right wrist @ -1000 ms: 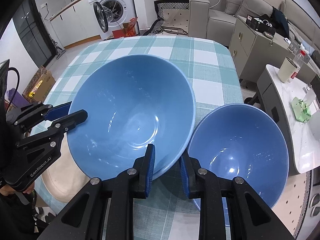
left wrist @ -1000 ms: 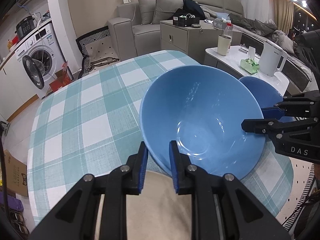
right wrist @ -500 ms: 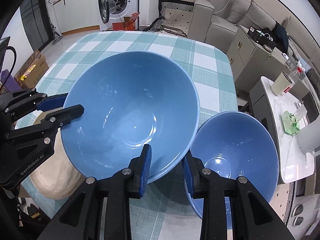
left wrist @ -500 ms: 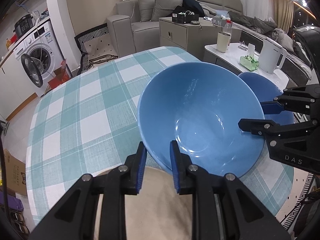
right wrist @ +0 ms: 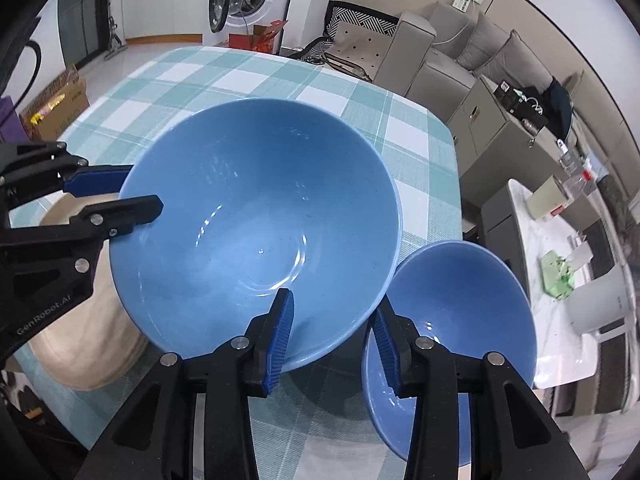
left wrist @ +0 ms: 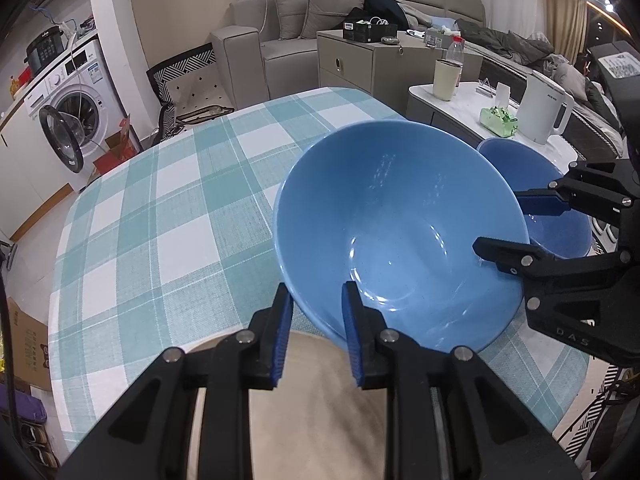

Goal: Organize plates and bowls
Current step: 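Lower the large blue bowl beside the smaller blue bowl and open the right gripper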

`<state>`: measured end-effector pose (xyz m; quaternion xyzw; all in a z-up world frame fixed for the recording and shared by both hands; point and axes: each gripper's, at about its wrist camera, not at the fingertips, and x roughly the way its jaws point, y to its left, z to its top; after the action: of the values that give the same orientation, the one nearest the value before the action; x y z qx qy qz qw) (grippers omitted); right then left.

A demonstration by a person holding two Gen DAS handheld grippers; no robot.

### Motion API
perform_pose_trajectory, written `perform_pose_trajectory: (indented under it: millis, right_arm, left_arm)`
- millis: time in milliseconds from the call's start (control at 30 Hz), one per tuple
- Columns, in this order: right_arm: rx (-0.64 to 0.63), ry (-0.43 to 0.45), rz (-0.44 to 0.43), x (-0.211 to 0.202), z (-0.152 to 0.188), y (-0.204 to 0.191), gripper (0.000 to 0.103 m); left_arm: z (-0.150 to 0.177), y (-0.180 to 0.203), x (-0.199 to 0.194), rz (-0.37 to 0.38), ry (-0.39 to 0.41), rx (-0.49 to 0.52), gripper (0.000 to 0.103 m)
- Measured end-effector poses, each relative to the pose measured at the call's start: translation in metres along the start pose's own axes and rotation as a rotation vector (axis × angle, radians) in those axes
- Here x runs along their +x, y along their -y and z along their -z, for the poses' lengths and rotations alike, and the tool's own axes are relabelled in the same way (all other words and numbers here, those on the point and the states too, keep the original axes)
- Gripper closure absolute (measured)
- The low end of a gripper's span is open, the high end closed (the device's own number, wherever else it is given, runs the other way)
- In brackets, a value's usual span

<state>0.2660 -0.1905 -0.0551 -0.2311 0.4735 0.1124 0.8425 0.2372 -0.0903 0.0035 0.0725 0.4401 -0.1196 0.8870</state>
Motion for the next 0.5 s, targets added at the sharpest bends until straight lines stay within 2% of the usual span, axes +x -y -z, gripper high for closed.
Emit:
perform_pose_trajectory:
  millis: [67, 233, 467, 500]
  right_arm:
    - [-0.004, 0.000, -0.006, 0.001, -0.001, 0.000, 0.056]
    - [-0.014, 0.003, -0.014, 0.003, -0.003, 0.001, 0.050]
    - [0.032, 0.017, -0.022, 0.004, -0.001, 0.012, 0.038]
    - [0.041, 0.022, -0.021, 0.003, -0.002, 0.015, 0.034]
  left_arm:
    - [0.000, 0.000, 0.001, 0.006, 0.001, -0.002, 0.079]
    - [0.001, -0.002, 0.000, 0.014, 0.008, -0.003, 0.078]
    - [-0.001, -0.001, -0.003, 0.009, 0.016, 0.012, 0.078]
    - [-0.001, -0.002, -0.003, 0.013, 0.017, 0.010, 0.076]
